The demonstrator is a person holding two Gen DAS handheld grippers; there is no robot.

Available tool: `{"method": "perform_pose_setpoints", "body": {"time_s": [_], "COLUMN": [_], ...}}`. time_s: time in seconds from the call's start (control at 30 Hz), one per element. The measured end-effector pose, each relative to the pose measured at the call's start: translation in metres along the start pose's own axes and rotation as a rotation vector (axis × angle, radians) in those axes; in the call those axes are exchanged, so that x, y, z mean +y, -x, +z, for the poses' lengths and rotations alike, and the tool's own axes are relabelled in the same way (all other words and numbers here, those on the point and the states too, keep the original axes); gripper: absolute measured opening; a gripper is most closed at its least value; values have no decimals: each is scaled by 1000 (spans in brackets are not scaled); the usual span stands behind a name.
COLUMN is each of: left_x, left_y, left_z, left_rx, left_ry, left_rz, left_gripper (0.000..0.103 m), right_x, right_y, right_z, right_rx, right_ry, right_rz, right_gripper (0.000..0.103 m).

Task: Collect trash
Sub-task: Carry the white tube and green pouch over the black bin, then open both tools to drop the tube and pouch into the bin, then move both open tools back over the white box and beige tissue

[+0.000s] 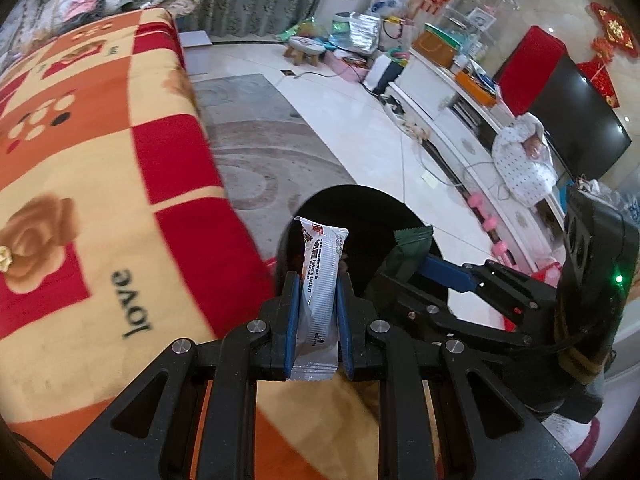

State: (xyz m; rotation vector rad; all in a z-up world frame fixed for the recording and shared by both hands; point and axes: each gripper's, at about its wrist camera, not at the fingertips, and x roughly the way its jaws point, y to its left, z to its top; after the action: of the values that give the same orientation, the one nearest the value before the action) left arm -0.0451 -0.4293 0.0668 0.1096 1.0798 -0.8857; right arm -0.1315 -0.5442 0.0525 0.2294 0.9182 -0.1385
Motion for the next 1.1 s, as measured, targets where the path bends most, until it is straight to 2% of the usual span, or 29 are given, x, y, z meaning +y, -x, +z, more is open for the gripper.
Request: {"method": "perform_pose_setpoints", "body": {"time_s": [0.23, 0.63, 0.7, 0.77, 0.8, 1.1], "left_x": [-9, -21, -20, -18, -17, 1], "left_y": [-19, -27, -28, -28, -27, -7], "left_z": [6, 7, 8, 8, 8, -3], "left_rx": [36, 29, 30, 27, 25, 8], "left_ry": [13, 13, 16, 20, 24, 40], "left_rz": [-46, -61, -69, -77, -81, -32], "left_gripper": [15, 16, 20, 37, 40, 41], "right_x": [-26, -44, -45, -47, -48, -40], "right_y": [-3, -8, -8, -8, -8, -8], "right_z": [-8, -15, -15, -15, -14, -14], "right_rx": [14, 31, 33, 33, 31, 39], "right_ry": [-49, -82, -87, -98, -104, -108], "right_rz": [-24, -40, -48, -65, -68, -58], "right_gripper": [40, 40, 41, 48, 49, 52]}}
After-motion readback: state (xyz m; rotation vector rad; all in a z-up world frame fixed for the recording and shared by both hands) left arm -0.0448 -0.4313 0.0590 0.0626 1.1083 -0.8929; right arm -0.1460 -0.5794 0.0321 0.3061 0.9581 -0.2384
